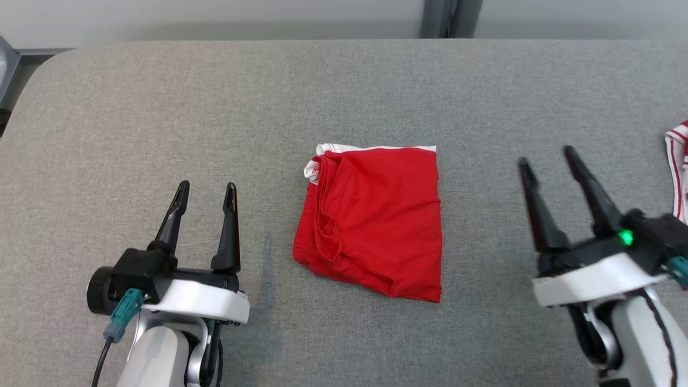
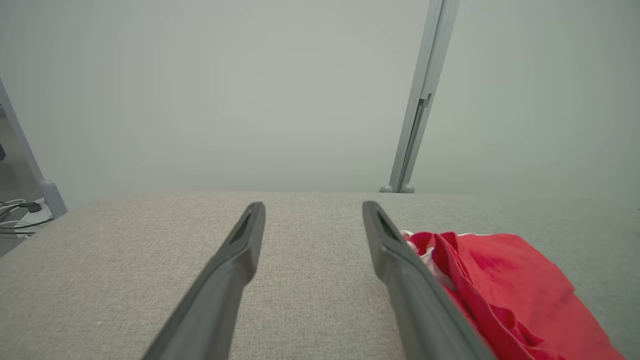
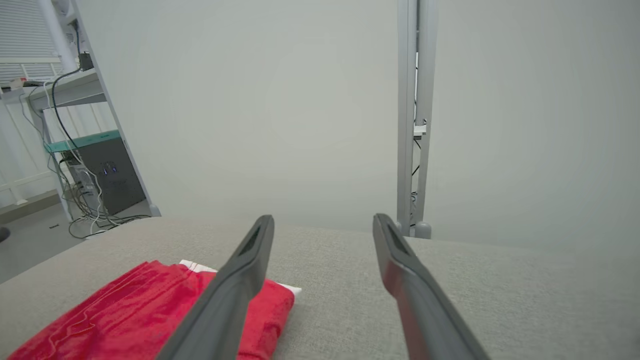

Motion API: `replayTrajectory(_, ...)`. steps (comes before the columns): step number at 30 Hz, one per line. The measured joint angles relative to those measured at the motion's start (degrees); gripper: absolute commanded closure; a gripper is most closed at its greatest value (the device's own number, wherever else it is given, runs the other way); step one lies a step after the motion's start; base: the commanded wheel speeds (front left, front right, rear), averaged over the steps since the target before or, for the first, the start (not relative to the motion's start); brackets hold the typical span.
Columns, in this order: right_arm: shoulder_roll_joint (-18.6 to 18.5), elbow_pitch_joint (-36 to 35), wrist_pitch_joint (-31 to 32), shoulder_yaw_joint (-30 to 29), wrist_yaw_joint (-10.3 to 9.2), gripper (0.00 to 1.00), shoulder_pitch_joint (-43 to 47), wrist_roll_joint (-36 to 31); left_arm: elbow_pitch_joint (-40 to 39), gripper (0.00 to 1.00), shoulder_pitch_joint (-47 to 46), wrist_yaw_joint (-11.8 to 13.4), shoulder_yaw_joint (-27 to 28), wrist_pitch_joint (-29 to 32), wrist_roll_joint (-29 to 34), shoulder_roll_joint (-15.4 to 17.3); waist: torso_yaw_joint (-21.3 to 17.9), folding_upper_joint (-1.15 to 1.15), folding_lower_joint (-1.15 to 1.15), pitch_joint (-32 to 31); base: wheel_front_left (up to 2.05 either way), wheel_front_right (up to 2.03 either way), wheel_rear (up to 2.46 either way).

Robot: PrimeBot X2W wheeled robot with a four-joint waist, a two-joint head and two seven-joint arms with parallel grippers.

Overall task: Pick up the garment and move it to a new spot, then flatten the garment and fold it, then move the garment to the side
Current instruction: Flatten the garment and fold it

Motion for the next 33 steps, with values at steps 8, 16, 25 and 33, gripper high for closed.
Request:
replayTrajectory(8,0.78,-3.05,0.93,-10.22,0.00,0.00,8.02,-2.89,-0.22,0.00,2.74,0.09,0.49,0.00,0.38,0.90,-0.62,0.00,0.00,-2.48,0.00,0.00,0.00)
replayTrajectory(16,1.51,-4.60,3.43,-12.12,0.00,0.00,13.71,-4.27,-0.53,0.00,7.37,0.58,0.70,0.35,0.24,2.07,-1.79,0.00,0.00,-6.35,0.00,0.00,0.00)
replayTrajectory(25,2.03,-6.02,5.52,-12.35,0.00,0.00,18.70,-5.00,-1.38,0.00,12.46,1.23,0.26,2.37,0.25,3.27,-2.43,0.00,0.00,-11.24,0.00,0.00,0.00)
replayTrajectory(33,2.54,-7.37,6.77,-12.90,0.00,0.00,20.87,-5.26,-2.18,0.00,14.64,1.51,0.19,3.21,-0.44,3.79,-2.96,0.00,0.00,-13.92,0.00,0.00,0.00)
